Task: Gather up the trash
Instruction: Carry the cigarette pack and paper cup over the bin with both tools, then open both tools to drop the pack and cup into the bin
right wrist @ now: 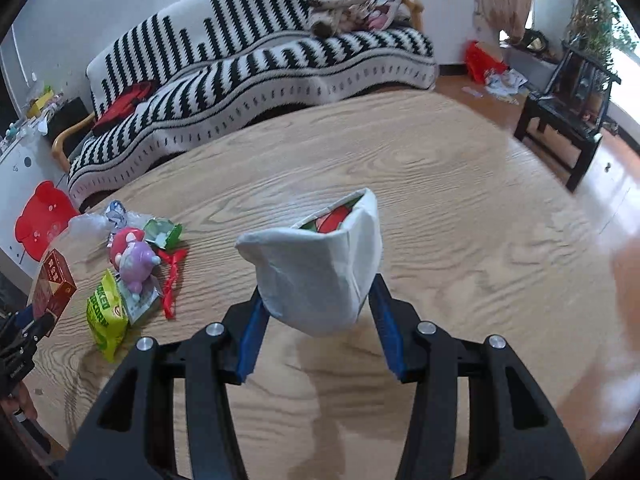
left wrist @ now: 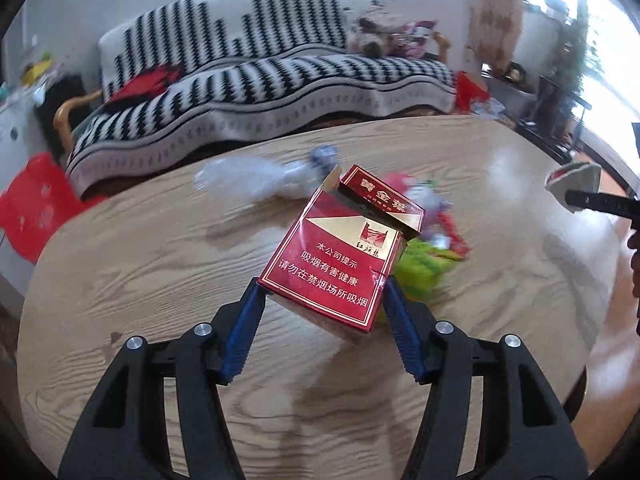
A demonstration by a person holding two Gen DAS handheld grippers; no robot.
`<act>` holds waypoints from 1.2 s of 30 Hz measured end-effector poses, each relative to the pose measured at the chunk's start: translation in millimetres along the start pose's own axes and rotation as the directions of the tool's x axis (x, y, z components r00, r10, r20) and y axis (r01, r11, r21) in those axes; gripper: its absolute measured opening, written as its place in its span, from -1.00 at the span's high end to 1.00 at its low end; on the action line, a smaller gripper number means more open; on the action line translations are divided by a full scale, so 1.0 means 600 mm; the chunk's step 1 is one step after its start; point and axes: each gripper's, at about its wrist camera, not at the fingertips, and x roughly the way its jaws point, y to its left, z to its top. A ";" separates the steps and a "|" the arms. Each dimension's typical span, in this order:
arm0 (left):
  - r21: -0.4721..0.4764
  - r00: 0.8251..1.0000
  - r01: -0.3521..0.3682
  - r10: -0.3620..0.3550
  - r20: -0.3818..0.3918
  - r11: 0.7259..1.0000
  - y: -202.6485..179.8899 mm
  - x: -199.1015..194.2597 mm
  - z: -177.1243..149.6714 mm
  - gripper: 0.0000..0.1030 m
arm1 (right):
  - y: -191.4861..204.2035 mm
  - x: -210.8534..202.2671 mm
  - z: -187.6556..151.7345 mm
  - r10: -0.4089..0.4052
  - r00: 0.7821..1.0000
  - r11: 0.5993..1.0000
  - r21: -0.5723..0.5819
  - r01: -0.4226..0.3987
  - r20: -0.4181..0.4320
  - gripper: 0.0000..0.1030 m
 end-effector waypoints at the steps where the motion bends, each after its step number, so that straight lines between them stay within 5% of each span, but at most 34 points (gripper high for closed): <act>1: 0.015 1.000 0.017 -0.017 0.009 1.000 -0.022 -0.007 0.002 -0.15 | -0.018 -0.019 -0.006 -0.011 1.000 1.000 0.010 0.011 0.012 0.04; 10: 0.198 0.975 0.201 -0.216 0.058 0.959 -0.284 -0.120 -0.035 -0.15 | -0.176 -0.198 -0.120 -0.053 0.996 0.997 0.066 0.048 0.076 0.04; 14: 0.236 0.942 0.336 -0.319 -0.109 0.912 -0.417 -0.103 -0.109 -0.15 | -0.248 -0.204 -0.204 -0.027 1.000 0.988 0.150 0.025 0.009 0.04; 19: 0.334 0.902 0.395 -0.291 -0.319 0.856 -0.559 -0.040 -0.192 -0.15 | -0.309 -0.158 -0.311 0.022 0.996 0.962 0.274 0.002 -0.085 0.04; 23: 0.361 0.856 0.423 -0.236 -0.460 0.831 -0.618 0.033 -0.247 -0.15 | -0.337 -0.099 -0.383 0.056 0.984 0.940 0.340 0.005 -0.168 0.04; 29: 0.334 0.813 0.399 -0.160 -0.560 0.854 -0.633 0.119 -0.293 -0.15 | -0.363 -0.002 -0.461 0.090 0.952 0.910 0.413 0.041 -0.293 0.04; 36: 0.252 0.788 0.389 -0.178 -0.589 0.886 -0.603 0.142 -0.287 -0.15 | -0.355 0.038 -0.477 0.097 0.937 0.910 0.411 0.053 -0.336 0.04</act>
